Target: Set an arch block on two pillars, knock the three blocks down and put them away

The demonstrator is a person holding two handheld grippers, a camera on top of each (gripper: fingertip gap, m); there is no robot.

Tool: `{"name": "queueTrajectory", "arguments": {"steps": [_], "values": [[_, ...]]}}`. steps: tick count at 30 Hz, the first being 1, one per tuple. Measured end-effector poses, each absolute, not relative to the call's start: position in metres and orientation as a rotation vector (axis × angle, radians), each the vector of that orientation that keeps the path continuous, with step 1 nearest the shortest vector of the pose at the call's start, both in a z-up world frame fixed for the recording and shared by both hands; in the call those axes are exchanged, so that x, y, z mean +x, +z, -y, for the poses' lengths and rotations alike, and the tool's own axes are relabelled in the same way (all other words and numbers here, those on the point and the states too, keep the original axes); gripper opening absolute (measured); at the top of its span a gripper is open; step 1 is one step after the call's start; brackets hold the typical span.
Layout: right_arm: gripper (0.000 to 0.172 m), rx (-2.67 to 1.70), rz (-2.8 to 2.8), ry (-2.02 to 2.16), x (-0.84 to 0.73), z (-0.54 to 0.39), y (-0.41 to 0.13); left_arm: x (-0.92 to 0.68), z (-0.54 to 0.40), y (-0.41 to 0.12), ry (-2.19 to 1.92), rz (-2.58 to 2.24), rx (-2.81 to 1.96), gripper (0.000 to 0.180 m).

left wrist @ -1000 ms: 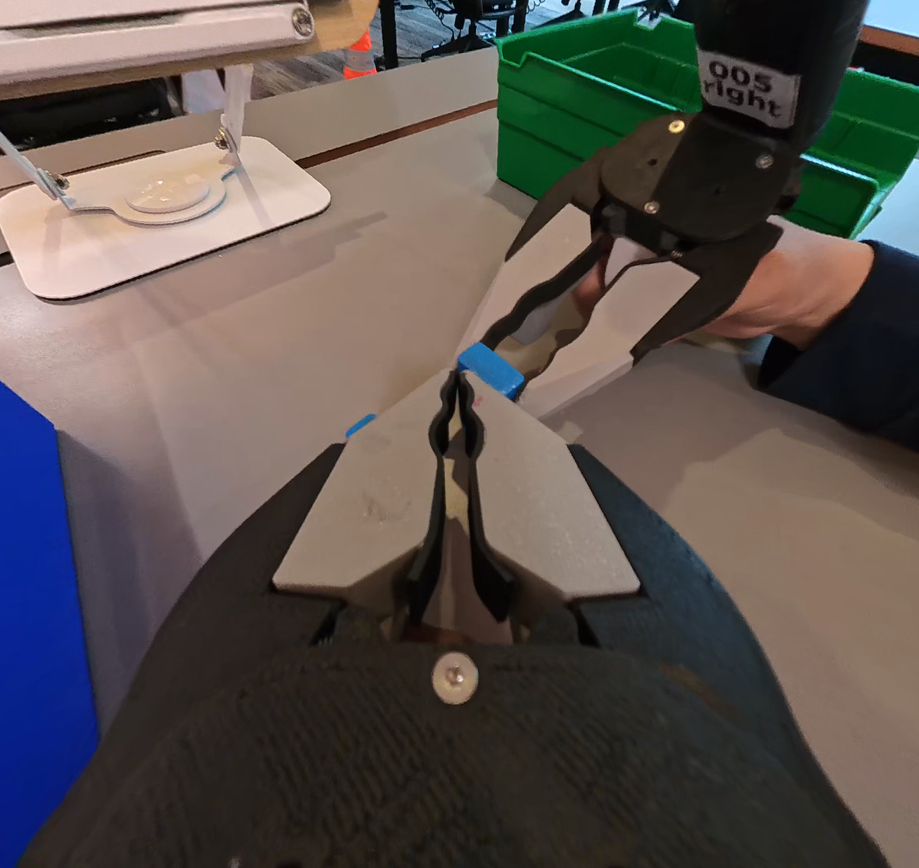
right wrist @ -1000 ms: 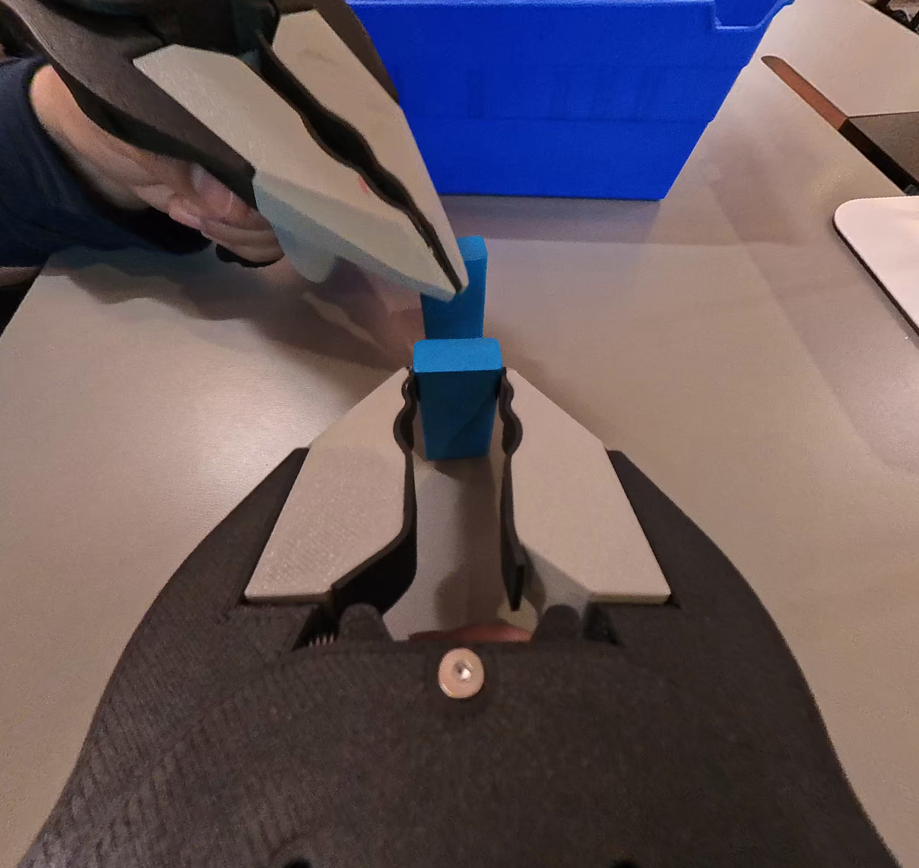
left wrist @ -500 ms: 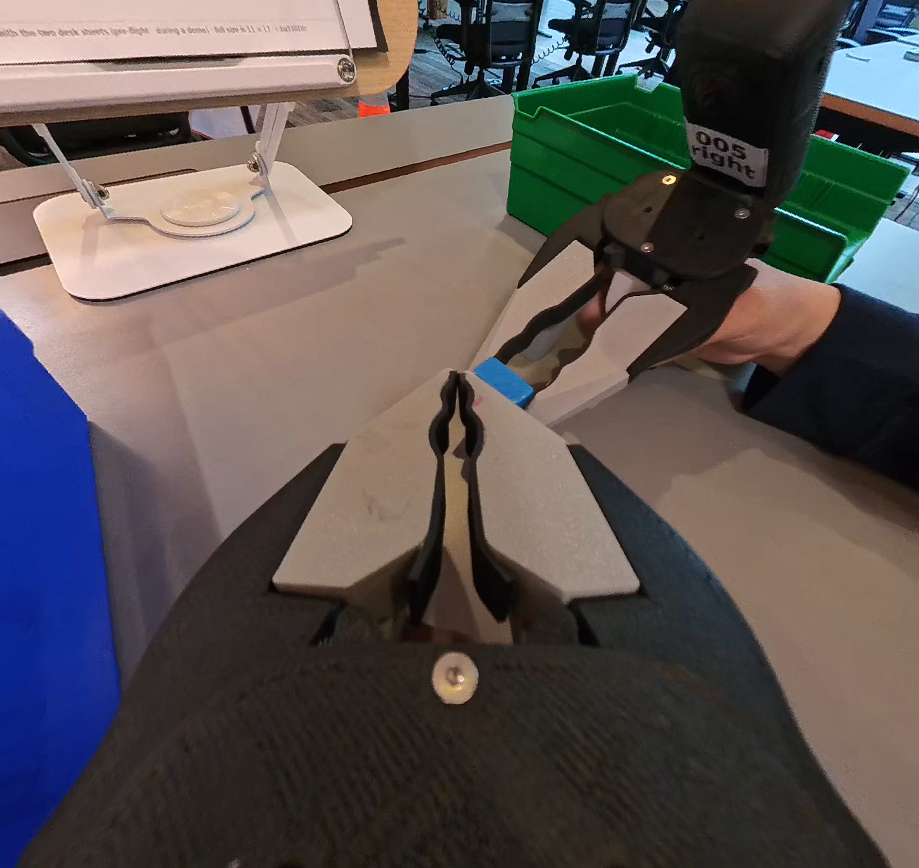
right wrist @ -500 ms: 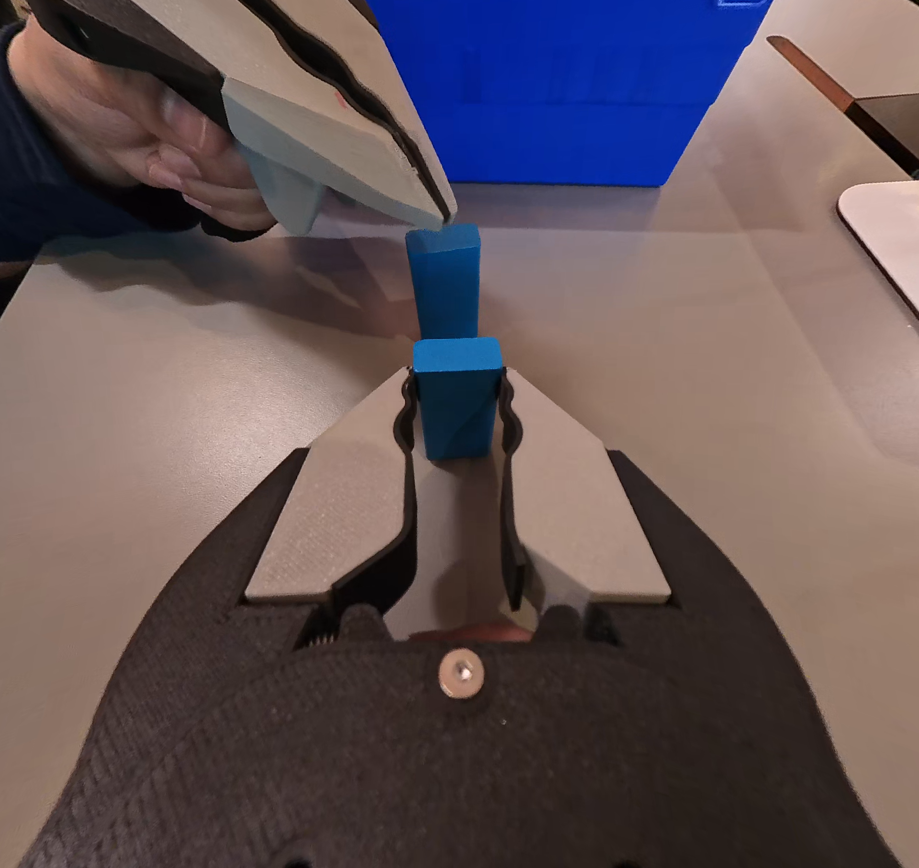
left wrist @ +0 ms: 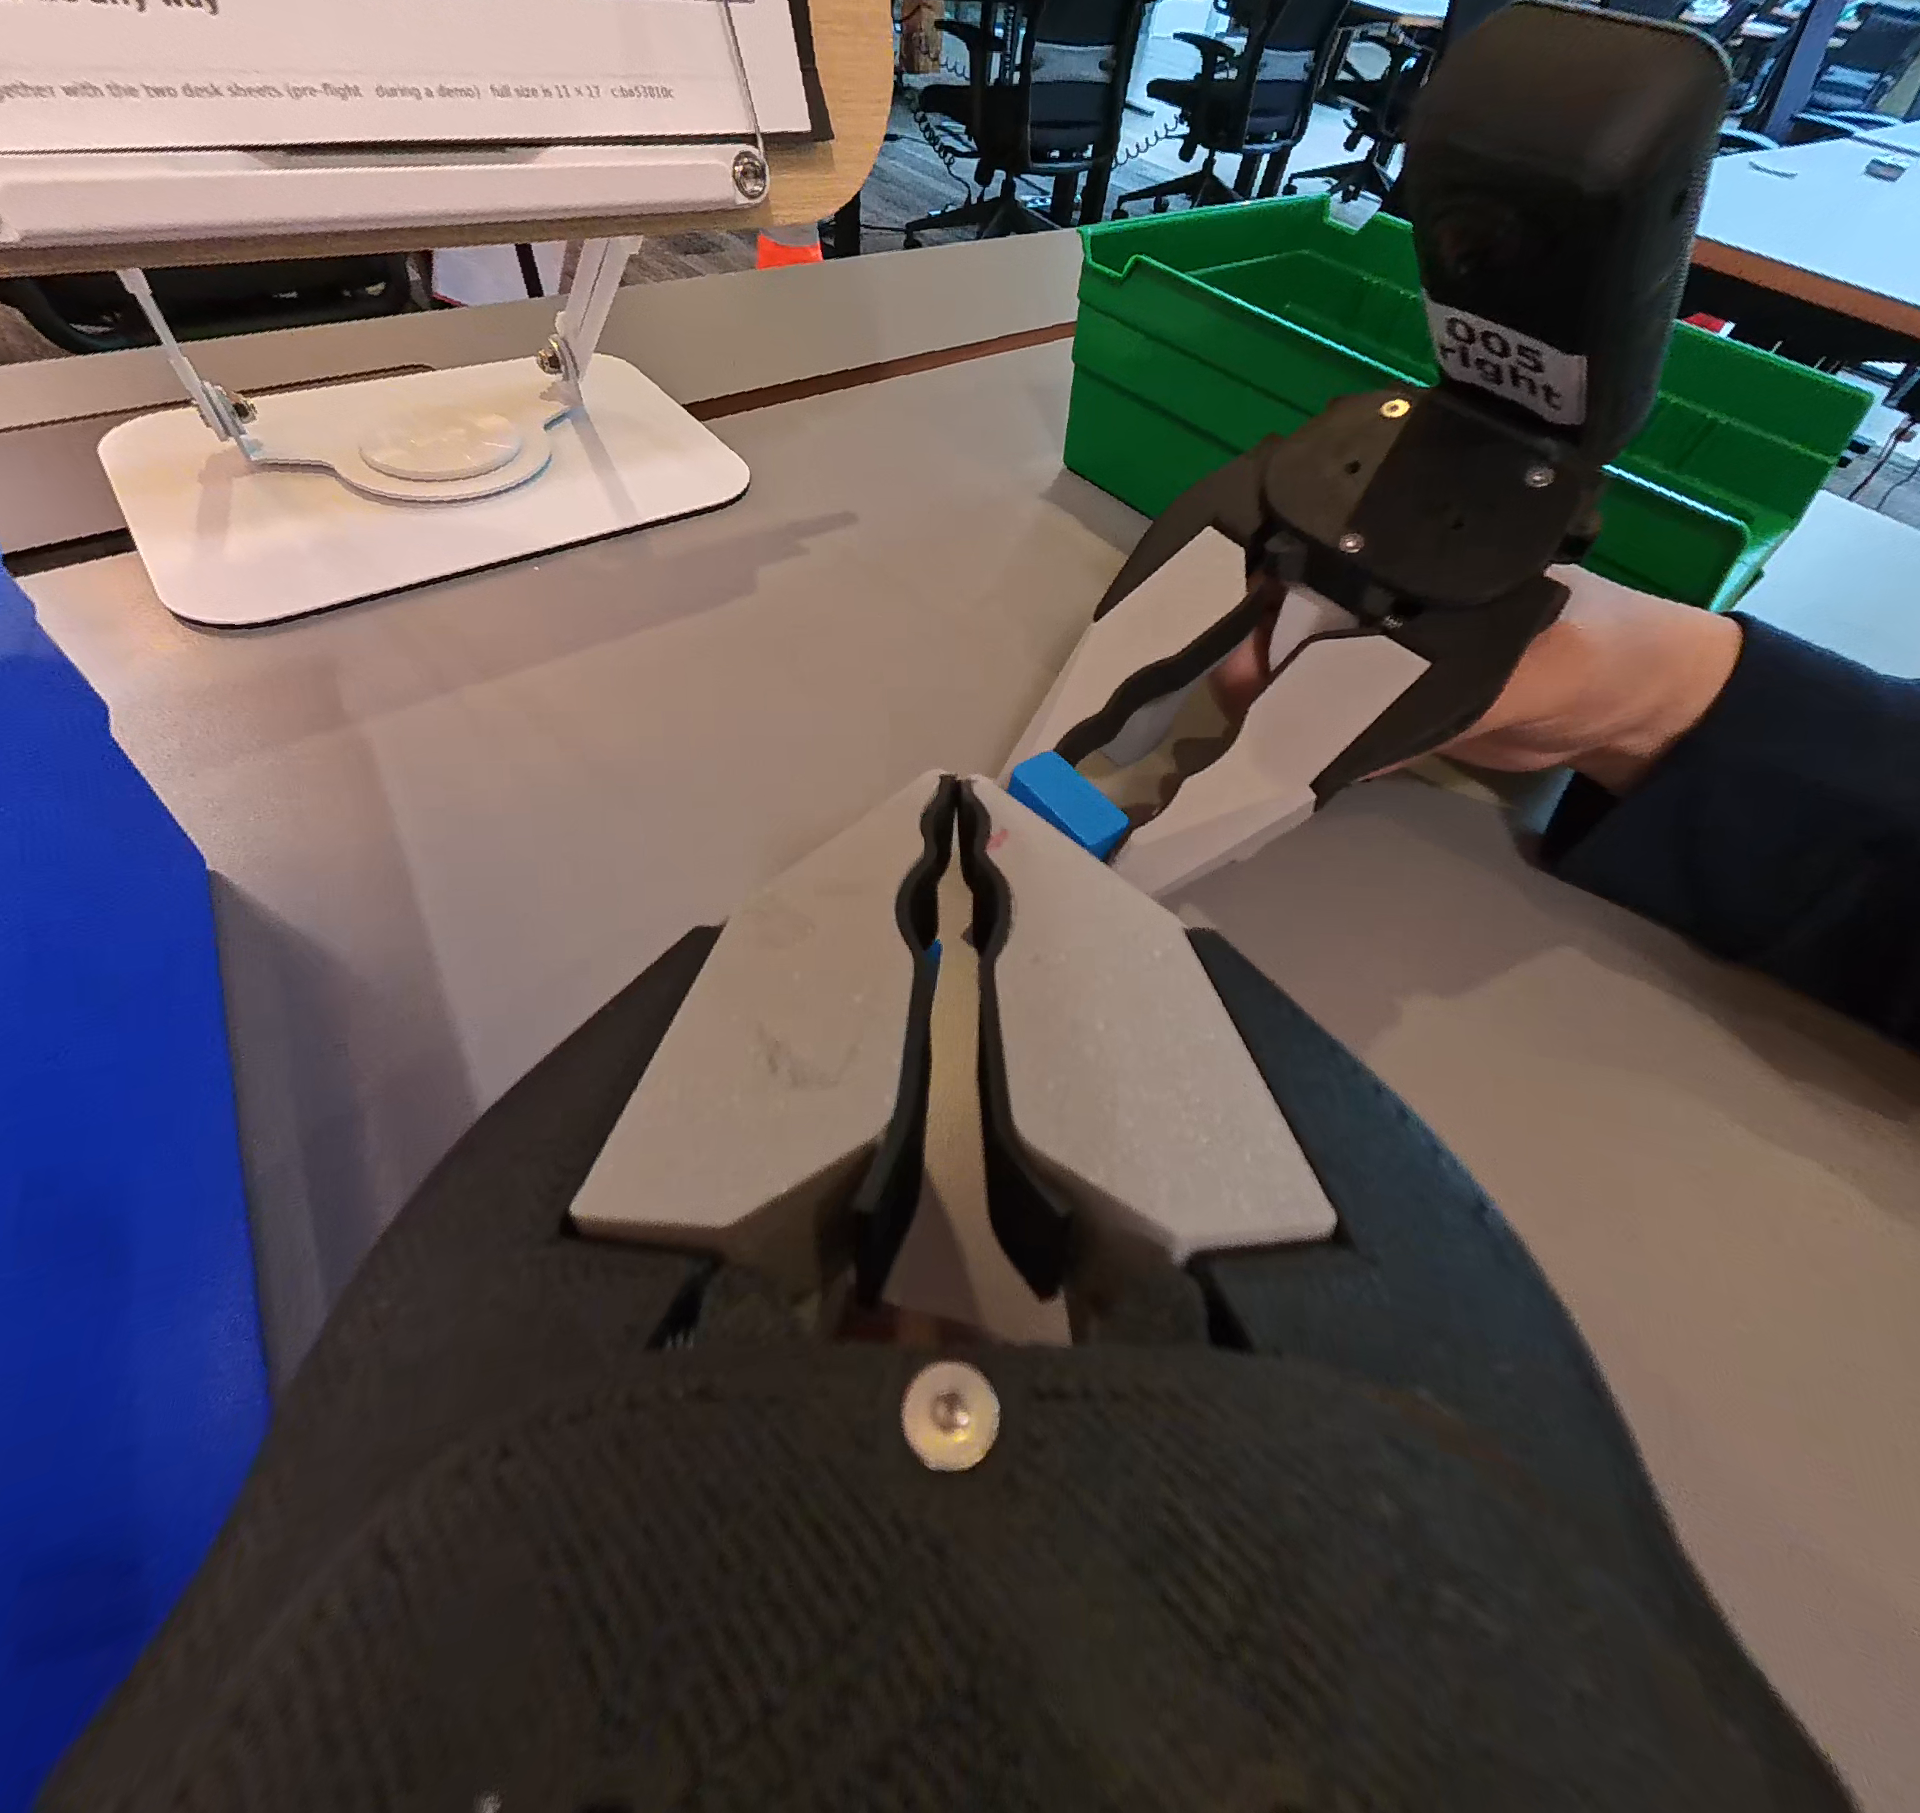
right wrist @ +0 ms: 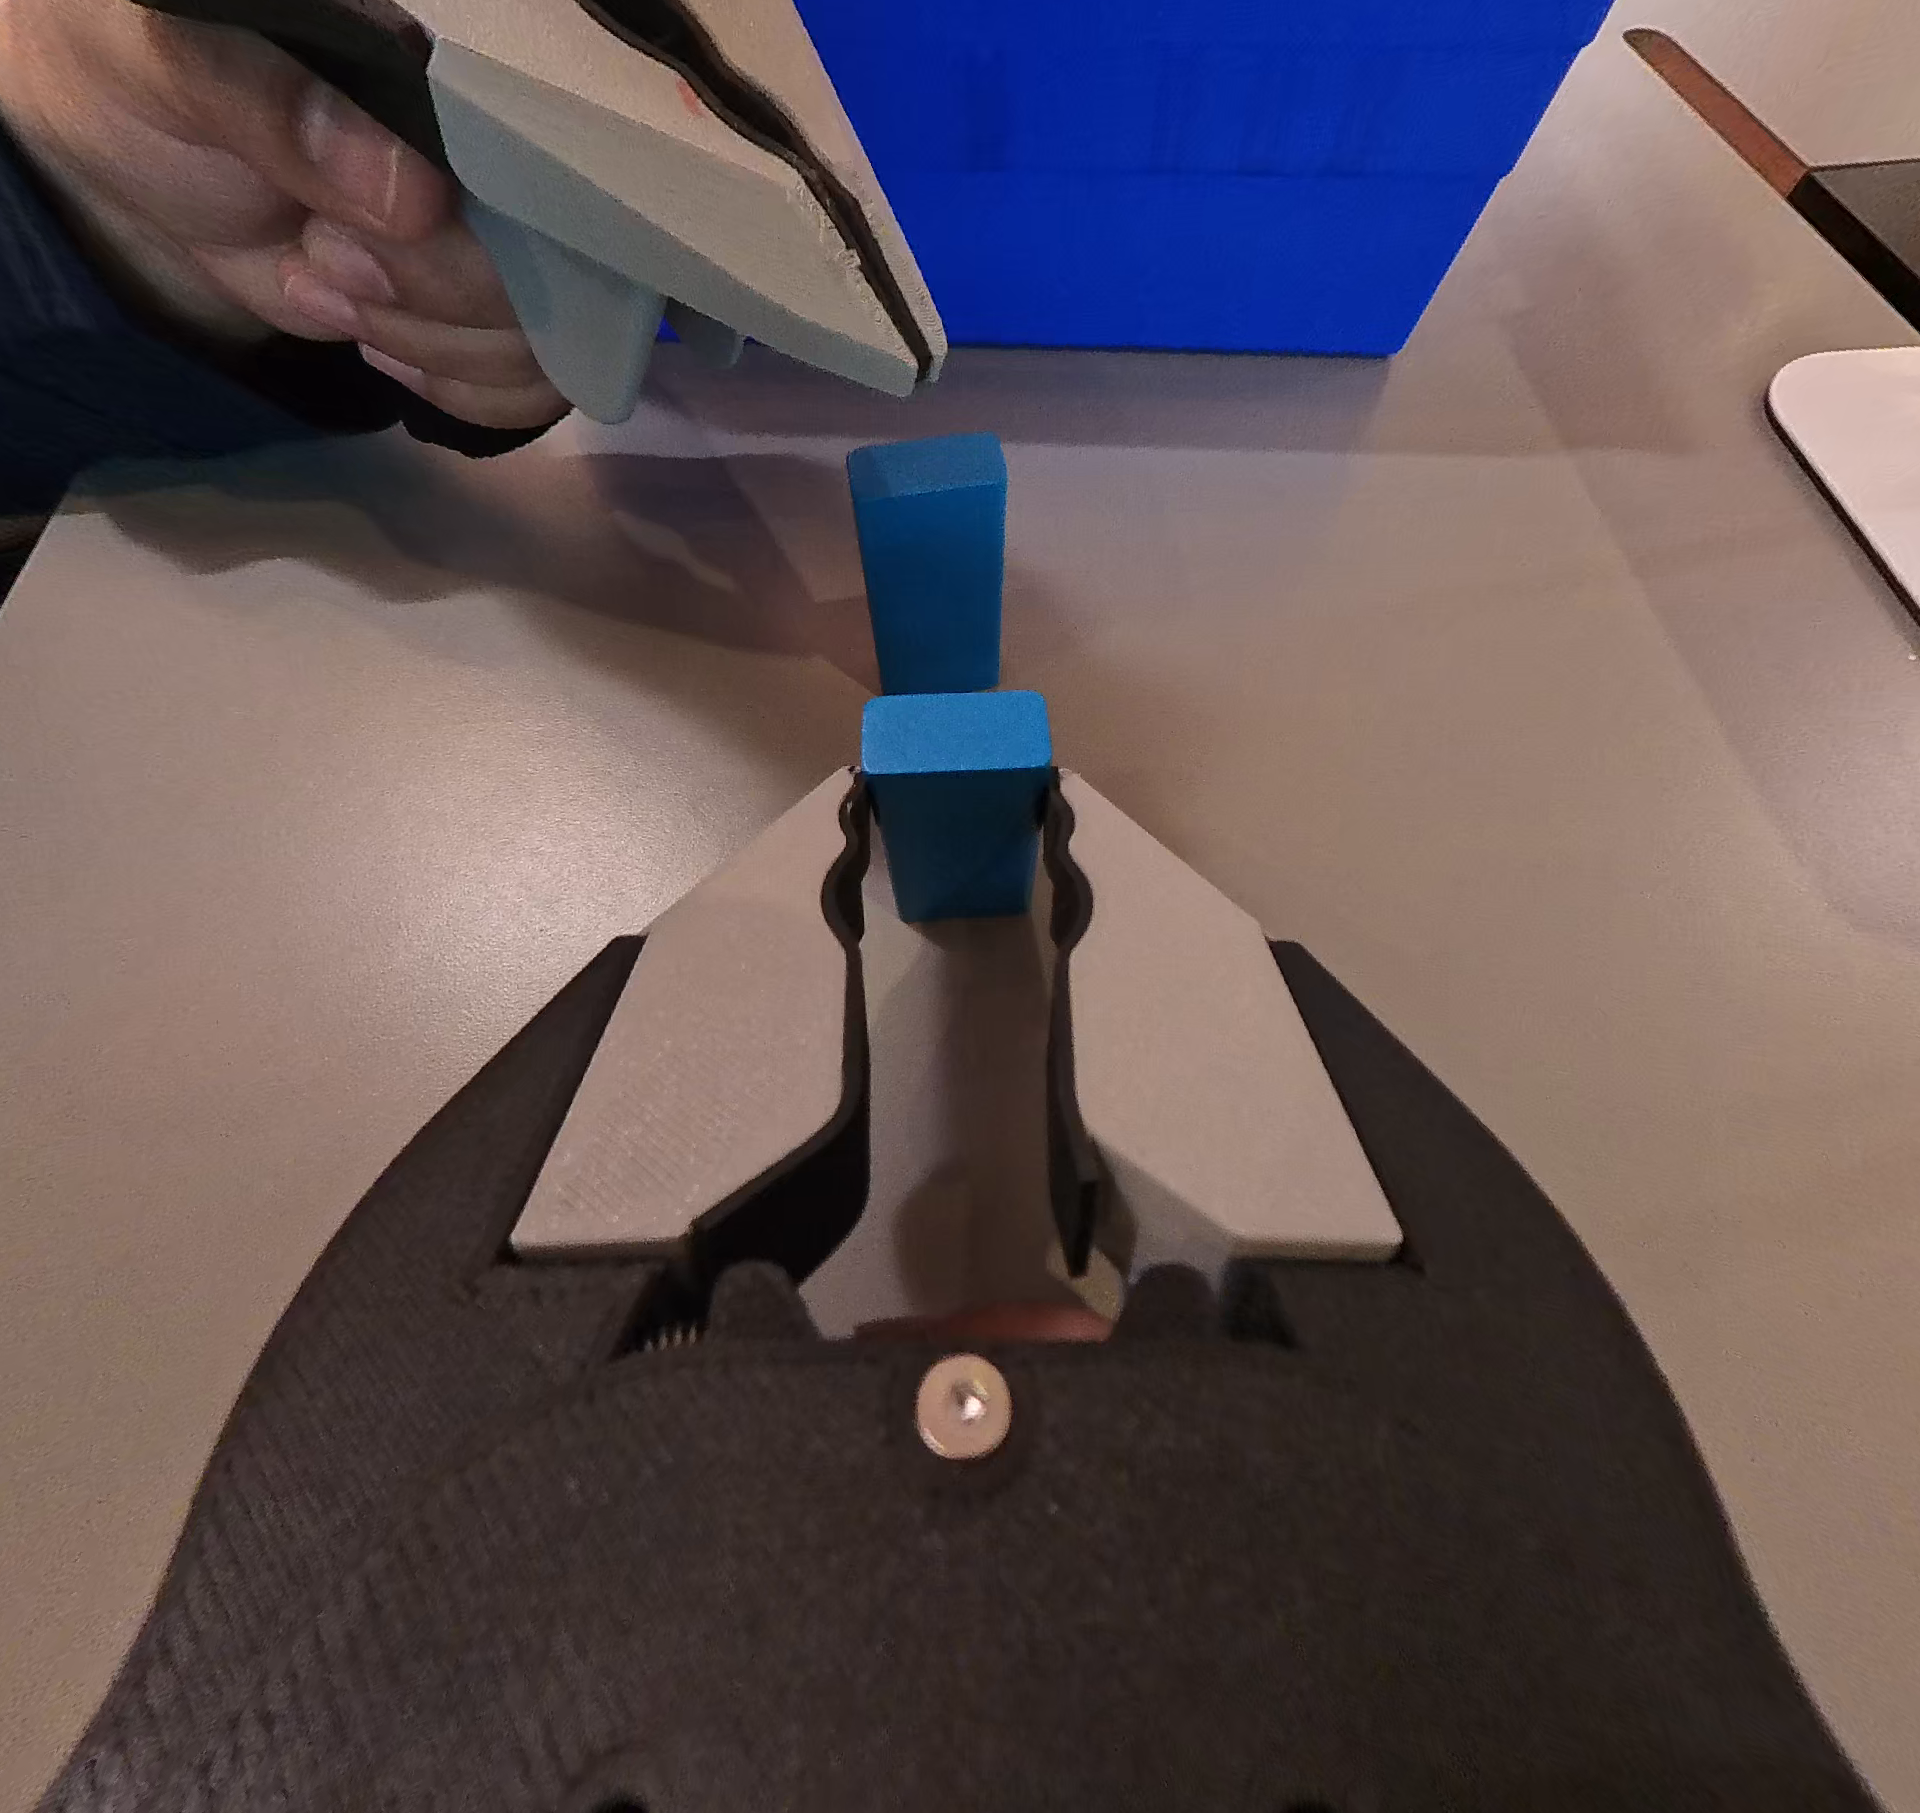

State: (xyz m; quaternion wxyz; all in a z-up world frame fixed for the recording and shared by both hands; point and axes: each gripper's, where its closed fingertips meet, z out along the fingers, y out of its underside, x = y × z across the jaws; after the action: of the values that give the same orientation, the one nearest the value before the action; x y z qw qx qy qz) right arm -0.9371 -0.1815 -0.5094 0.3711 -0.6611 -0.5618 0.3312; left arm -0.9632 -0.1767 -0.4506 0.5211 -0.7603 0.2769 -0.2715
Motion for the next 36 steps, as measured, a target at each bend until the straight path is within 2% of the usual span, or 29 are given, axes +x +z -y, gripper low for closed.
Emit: {"name": "queueTrajectory", "arguments": {"steps": [1, 25, 36], "values": [[0.03, -1.694, 1.439, 0.852, -0.9371, 0.1815, -0.509, -0.9638, 0.1767, -0.4507, -0.651, -0.662, -1.822, 0.0], [0.03, -1.703, 1.446, 0.84, -0.936, 0.1821, -0.5109, -0.9717, 0.1764, -0.4507, -0.649, -0.636, -1.828, 0.001], [0.047, -1.687, 1.391, 0.873, -0.9337, 0.1803, -0.5028, -0.9714, 0.1768, -0.4492, -0.656, -0.635, -1.823, 0.004]]}}
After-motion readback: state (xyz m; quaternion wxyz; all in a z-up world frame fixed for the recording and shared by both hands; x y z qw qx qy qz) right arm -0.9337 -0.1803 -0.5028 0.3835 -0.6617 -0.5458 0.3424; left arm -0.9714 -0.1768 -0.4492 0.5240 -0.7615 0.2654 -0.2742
